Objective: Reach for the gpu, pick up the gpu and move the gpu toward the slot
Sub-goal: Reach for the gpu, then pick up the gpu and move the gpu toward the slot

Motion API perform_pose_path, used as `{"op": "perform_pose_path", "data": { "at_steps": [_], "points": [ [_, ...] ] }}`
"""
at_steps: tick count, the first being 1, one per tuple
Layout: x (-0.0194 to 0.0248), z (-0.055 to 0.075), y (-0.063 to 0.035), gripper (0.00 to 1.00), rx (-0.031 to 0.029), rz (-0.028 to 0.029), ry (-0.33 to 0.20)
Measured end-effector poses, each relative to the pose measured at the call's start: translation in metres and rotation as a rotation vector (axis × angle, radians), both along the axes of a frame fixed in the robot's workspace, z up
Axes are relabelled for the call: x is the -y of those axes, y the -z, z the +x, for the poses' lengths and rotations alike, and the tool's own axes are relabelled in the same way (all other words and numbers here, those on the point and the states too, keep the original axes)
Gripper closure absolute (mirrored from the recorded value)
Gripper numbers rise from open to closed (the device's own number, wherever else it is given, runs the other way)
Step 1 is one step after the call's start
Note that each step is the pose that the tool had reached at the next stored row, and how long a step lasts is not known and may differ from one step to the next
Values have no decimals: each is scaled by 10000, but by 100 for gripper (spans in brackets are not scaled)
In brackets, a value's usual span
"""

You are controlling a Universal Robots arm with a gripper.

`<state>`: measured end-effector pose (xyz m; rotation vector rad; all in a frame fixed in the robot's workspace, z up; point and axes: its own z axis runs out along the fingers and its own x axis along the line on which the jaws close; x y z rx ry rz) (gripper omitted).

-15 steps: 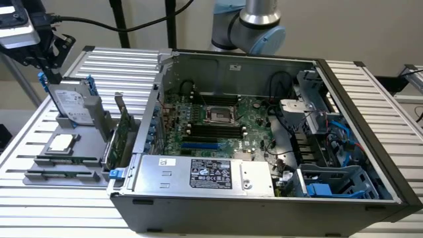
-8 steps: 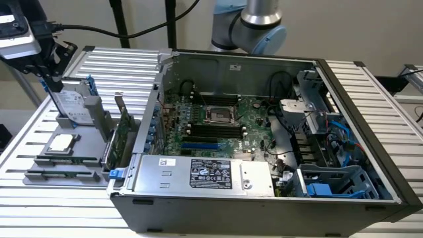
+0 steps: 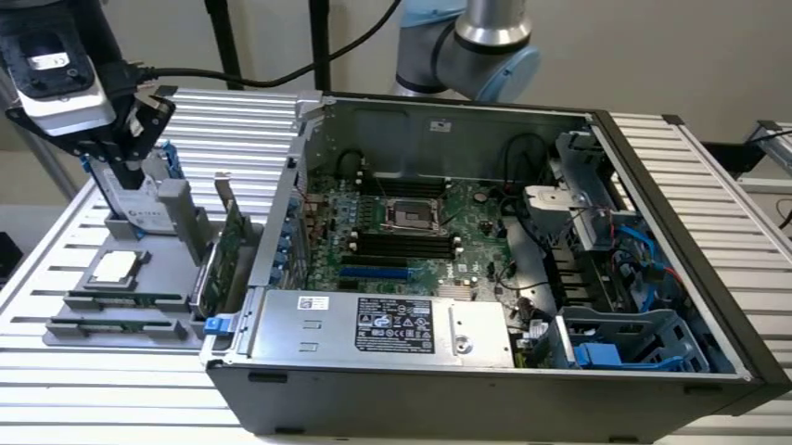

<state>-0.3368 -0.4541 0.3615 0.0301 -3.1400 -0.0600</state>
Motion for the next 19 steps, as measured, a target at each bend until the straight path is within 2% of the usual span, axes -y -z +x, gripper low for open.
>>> {"op": "perform_pose_path", "data": {
  "at_steps": [3, 12, 15, 17, 19],
  "points": [
    [23, 140, 43, 89, -1, 0, 1],
    [35, 537, 166, 89, 1, -2, 0],
    [35, 551, 171, 89, -1, -2, 1],
    [35, 552, 171, 89, -32, -2, 0],
    [35, 552, 171, 89, -36, -2, 0]
  ]
}}
